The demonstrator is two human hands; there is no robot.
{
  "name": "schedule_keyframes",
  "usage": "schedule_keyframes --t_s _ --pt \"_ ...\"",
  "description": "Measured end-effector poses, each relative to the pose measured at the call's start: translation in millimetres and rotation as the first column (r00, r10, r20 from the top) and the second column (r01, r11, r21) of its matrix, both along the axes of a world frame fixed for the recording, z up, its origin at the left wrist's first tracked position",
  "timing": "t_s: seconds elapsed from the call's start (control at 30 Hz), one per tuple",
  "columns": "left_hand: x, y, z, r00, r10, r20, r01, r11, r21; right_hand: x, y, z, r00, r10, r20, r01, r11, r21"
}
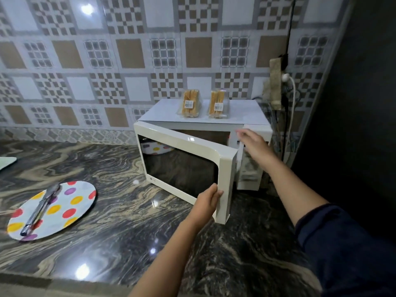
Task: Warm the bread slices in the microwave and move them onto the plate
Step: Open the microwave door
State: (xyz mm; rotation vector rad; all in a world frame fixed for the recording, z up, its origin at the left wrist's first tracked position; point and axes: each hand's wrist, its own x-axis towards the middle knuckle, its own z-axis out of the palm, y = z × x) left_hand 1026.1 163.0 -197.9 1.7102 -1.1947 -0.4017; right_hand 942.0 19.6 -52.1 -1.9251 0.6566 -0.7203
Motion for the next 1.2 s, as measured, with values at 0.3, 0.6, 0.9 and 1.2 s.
schedule_keyframes --t_s 0.3,0.6,0.9,1.2 --pt "4 104 -3 0.999 -0.014 -0.039 0.014 1.000 -0.007 2 120 -16 0.979 0.195 0.063 -0.187 0.976 -0.110" --pt "23 228 -17 0.991 0.125 -0.044 -0.126 0.992 -0.032 32 244 -41 0.962 0.268 0.056 -0.214 0.864 -0.456" --pt "67 303 -6 0.848 0.422 -0.321 -0.470 0.878 -0.088 115 350 -55 0.975 0.205 0.083 -0.130 0.834 -0.536" --pt "109 325 -7 0.726 0.554 -0.408 -0.580 0.812 0.071 149 387 -51 0.986 0.165 0.014 -0.132 0.834 -0.535"
